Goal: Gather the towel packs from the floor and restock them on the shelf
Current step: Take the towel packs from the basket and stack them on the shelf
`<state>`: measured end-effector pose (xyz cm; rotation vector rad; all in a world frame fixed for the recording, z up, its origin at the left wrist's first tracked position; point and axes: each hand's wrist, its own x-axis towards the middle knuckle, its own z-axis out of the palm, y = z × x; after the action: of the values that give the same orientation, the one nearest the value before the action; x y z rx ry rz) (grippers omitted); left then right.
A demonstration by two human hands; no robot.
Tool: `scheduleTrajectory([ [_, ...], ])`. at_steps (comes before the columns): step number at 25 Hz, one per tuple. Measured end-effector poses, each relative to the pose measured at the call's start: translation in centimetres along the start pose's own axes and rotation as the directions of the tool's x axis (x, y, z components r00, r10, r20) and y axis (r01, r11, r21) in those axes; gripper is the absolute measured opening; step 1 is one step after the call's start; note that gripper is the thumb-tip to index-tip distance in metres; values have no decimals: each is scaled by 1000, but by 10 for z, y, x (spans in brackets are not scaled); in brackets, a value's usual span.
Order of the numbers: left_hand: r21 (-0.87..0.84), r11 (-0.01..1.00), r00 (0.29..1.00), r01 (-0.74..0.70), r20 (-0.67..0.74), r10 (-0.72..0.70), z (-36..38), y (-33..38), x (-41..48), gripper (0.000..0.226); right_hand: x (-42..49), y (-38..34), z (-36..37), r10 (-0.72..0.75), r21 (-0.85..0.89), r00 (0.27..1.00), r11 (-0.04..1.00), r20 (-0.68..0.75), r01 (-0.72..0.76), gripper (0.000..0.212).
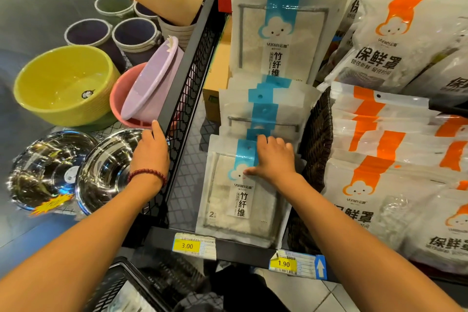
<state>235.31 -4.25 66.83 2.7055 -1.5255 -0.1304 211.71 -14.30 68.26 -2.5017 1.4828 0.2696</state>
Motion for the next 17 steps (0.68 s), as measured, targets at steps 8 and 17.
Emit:
scheduleTrajectory([
  [8,3,1000,1000,3,-5,-3,0,1,0,60,8,6,-21,-172,-102,967,976,189,193,45],
  [17,-7,1000,1000,7,-8,-7,-1,0,-1,61,-9,1,-19,-138,-23,976,989,167,144,38],
])
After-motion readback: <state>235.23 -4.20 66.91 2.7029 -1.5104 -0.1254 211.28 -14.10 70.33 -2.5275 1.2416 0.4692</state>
